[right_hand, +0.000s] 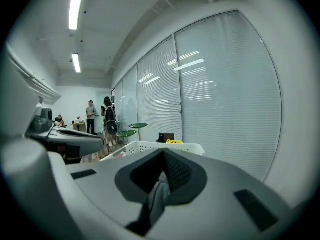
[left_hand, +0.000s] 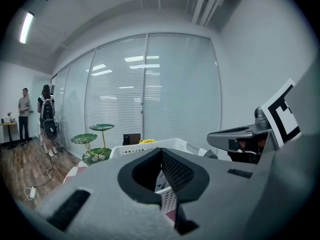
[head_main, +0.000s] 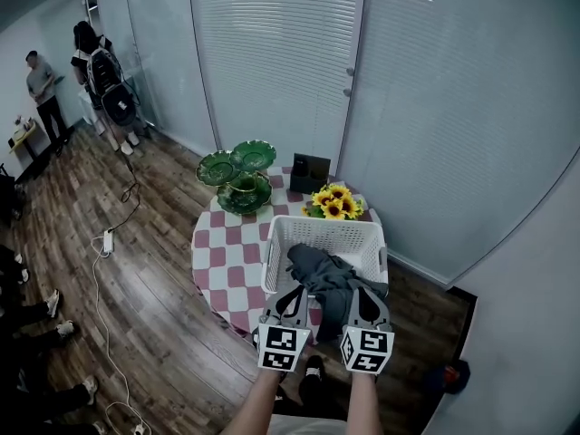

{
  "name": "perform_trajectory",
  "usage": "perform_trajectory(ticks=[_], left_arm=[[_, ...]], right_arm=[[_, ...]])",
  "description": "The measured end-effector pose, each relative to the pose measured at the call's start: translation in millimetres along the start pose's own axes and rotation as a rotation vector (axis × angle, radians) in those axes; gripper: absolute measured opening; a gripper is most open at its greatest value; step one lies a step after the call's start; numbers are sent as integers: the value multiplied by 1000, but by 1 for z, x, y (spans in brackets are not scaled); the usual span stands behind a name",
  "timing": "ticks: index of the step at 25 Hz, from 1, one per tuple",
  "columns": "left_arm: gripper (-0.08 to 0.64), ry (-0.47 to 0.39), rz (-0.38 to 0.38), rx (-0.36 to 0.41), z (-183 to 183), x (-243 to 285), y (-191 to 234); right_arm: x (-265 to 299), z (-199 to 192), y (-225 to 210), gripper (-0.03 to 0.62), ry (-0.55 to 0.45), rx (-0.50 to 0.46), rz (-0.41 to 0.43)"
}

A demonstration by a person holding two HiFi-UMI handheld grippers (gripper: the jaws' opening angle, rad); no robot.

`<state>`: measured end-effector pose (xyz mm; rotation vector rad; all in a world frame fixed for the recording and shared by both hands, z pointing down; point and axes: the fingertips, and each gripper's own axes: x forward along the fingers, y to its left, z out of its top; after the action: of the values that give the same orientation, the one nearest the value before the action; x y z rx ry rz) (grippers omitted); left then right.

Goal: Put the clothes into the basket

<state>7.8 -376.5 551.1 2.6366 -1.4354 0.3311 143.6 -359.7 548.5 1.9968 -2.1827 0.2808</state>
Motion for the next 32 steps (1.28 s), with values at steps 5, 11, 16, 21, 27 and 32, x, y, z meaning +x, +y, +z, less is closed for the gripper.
perform_trajectory(ticks=[5,11,16,21,27,32], left_arm=[[14,-18,0,-3,5,2,1],[14,8,-9,9,-1,7,-5],[14,-2,-18,4,-3,12,-5],[14,2,-16,31,-2,18,0],[14,18,-20,54,-8,32,0],[14,22,-36,45,-9,43,-5]], right_arm=[[-3,-11,14,21,14,34,64],[-5,-12,19,21,38,-16,92],[2,-9,19,21,35,-53,128],[10,-10,11,21,34,-43,109],[26,-2,3,21,18,-68,109],[30,-4,-3,21,36,-74,97]])
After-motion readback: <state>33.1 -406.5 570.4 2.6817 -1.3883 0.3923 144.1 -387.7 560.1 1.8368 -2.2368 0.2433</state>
